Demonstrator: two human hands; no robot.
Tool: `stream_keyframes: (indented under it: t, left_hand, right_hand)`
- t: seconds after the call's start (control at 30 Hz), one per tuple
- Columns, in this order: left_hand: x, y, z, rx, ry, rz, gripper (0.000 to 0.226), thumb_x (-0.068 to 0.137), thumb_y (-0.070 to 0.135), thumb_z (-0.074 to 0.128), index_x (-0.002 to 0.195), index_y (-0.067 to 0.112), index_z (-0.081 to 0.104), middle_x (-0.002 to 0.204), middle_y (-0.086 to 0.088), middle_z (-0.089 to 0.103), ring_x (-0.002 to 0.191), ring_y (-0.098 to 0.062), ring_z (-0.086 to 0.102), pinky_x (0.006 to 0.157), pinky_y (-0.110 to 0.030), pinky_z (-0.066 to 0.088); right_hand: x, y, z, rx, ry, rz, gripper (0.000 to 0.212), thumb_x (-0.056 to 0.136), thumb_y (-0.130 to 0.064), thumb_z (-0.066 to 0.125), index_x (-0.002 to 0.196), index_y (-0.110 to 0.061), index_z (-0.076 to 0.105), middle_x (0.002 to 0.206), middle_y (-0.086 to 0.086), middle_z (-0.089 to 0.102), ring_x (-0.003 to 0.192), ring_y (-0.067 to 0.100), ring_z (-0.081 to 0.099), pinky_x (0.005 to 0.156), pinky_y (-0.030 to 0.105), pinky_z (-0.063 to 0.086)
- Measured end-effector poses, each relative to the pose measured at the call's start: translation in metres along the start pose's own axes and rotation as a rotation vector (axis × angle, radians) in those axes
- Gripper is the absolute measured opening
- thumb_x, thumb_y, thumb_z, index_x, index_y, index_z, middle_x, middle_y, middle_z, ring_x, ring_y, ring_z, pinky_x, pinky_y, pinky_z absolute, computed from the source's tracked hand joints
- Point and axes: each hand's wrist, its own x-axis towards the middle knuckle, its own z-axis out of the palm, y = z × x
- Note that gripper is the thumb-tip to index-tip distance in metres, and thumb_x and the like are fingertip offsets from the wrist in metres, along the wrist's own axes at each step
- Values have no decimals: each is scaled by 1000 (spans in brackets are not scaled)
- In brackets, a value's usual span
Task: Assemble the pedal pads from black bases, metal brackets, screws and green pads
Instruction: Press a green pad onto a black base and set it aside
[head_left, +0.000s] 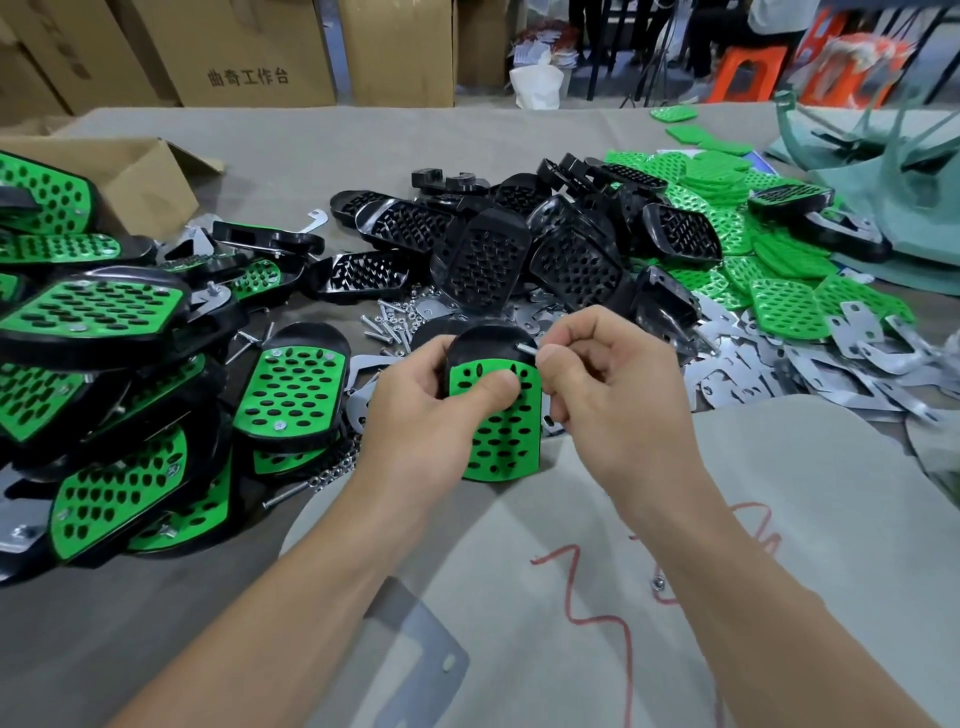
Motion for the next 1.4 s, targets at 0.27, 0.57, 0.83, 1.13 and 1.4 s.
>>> stream_keyframes:
  t: [0.27,0.57,0.83,1.13,1.4]
  left_hand:
    - [1,-2,1,-13,43,74,21,69,20,79,89,22,75,84,-3,77,74,-20,72,77,-50,60]
    - [2,-4,-3,-61,21,-48,17,85,8,78,95,22,80,90,-7,79,81,-25,74,78,-50,61]
    - [0,-3,-1,-69,37,-21,18,70,24,77,87,22,80,88,-12,78,86,-39,73,80,-63,59]
    - [-4,-4,-1,203,98,277,13,79,17,78,89,25,78,79,10,77,67,-3,68,62,-30,59]
    - [-6,-4,-1,240,129,330,29,81,5,81,93,32,78,81,13,76,71,-4,70,65,-23,59]
  right_hand:
    - [-2,-10,-4,278,-3,-45,13,82,3,68,77,-9,71,62,15,66,51,20,58,48,27,46]
    - [0,-15,-18,181,8,-5,19,81,12,72,77,-7,76,60,12,71,53,24,70,53,28,56]
    - [-5,-15,-14,-27,-31,-14,19,78,1,77,72,-16,78,57,5,71,51,22,70,51,32,59]
    - [-15,-19,-10,-278,19,-144,20,69,-48,67,86,-40,71,63,-17,70,57,11,70,58,39,61]
    - [-19,-22,-3,-409,125,-200,7,73,-24,78,78,-27,75,64,-16,69,57,7,66,63,36,59]
